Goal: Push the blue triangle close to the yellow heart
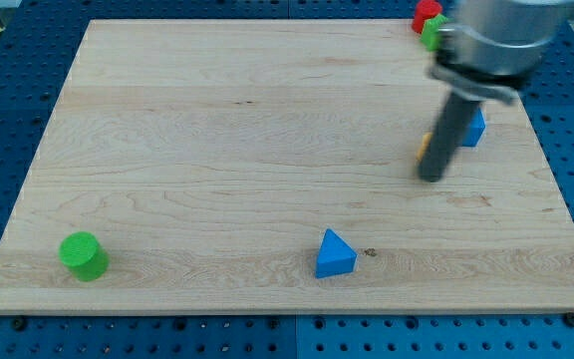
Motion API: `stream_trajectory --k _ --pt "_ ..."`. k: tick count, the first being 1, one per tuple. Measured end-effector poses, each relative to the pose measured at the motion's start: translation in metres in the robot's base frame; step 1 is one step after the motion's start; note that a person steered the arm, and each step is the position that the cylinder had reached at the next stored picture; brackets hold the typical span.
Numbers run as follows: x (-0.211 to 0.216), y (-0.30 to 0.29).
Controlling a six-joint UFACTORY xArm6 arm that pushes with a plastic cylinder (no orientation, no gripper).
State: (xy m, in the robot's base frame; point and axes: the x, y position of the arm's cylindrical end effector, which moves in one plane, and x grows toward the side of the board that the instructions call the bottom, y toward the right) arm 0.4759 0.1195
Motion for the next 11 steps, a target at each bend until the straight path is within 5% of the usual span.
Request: stream_trajectory --k 1,3,8,11 --pt "0.006 -0.104" --pt "0.125 -0.175" --pt "0.110 -0.030" --pt "0.054 -0.003"
